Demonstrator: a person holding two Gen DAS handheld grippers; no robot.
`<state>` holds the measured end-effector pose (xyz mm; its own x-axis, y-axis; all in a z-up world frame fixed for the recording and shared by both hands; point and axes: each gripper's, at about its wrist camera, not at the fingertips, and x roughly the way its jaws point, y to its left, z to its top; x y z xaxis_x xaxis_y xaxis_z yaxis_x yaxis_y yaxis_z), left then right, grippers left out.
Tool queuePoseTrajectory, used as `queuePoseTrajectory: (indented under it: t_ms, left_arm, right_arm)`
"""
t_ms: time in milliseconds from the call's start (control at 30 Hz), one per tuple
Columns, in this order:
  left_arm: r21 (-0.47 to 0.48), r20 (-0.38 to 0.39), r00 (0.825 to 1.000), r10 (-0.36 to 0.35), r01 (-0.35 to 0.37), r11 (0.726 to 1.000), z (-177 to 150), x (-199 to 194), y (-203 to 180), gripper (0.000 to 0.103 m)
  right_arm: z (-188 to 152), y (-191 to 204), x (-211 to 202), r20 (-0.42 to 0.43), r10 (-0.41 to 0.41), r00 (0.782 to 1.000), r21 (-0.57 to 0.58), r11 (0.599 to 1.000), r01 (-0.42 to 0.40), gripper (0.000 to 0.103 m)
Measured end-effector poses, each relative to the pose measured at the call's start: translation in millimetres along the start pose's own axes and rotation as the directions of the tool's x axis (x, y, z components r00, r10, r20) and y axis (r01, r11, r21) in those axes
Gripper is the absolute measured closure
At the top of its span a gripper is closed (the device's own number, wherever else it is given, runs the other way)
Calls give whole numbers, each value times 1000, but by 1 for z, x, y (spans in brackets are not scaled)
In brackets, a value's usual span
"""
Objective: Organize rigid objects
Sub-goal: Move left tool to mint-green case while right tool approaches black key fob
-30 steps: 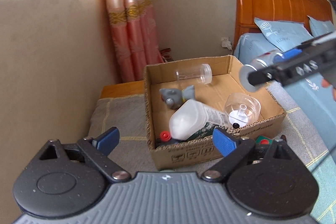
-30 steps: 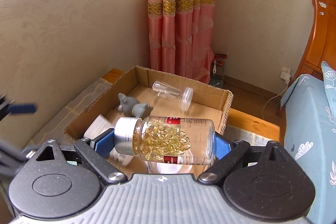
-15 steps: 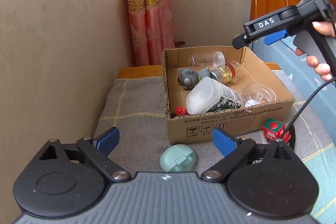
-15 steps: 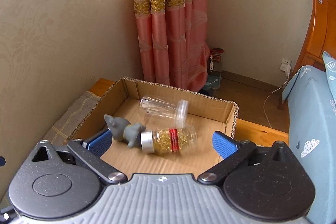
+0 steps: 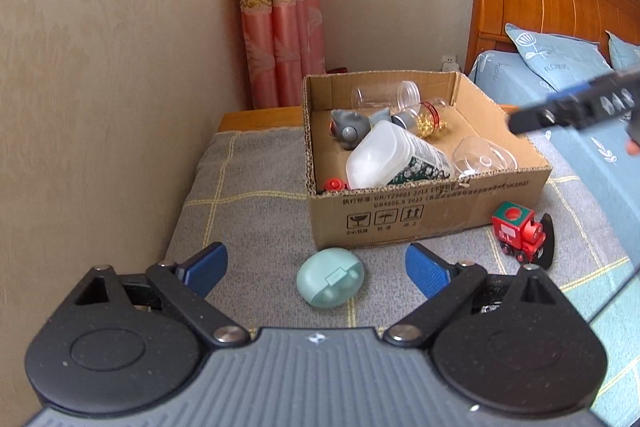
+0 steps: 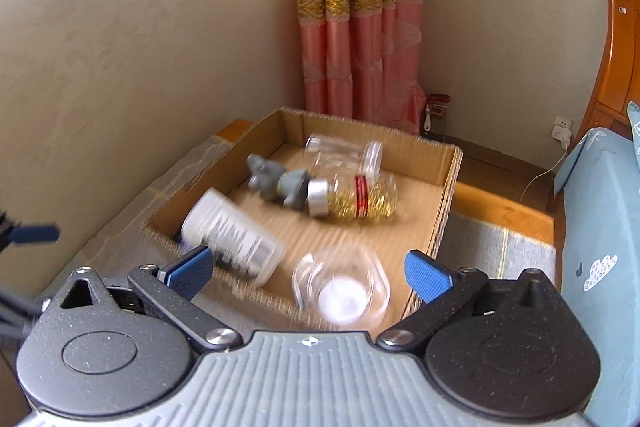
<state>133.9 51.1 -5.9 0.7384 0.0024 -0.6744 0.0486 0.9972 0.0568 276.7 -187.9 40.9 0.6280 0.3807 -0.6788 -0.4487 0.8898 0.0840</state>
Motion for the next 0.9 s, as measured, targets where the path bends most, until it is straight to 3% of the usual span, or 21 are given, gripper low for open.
queuePoseTrajectory:
  t_ms: [233, 533, 667, 900]
  left_arm:
    - [-10, -39, 999, 0, 0, 1000, -8, 9, 0, 7]
    - [-19, -84, 996, -4, 2, 1000, -18, 19, -2, 7]
    - [-21, -98, 995, -5, 3, 1000, -20, 21, -3, 7]
    - [-16, -113, 993, -12, 10, 1000, -20, 24, -7, 7]
  right_arm:
    - [-57, -5, -6, -28, 16, 999, -21, 1000, -17, 0]
    - [-122, -11, 25, -106, -11, 994, -124, 992, -2, 0]
    - [-132, -17, 37, -119, -17, 993, -145, 989, 0, 0]
    - [-119, -27, 56, -108, 15, 994, -179, 983, -35, 0]
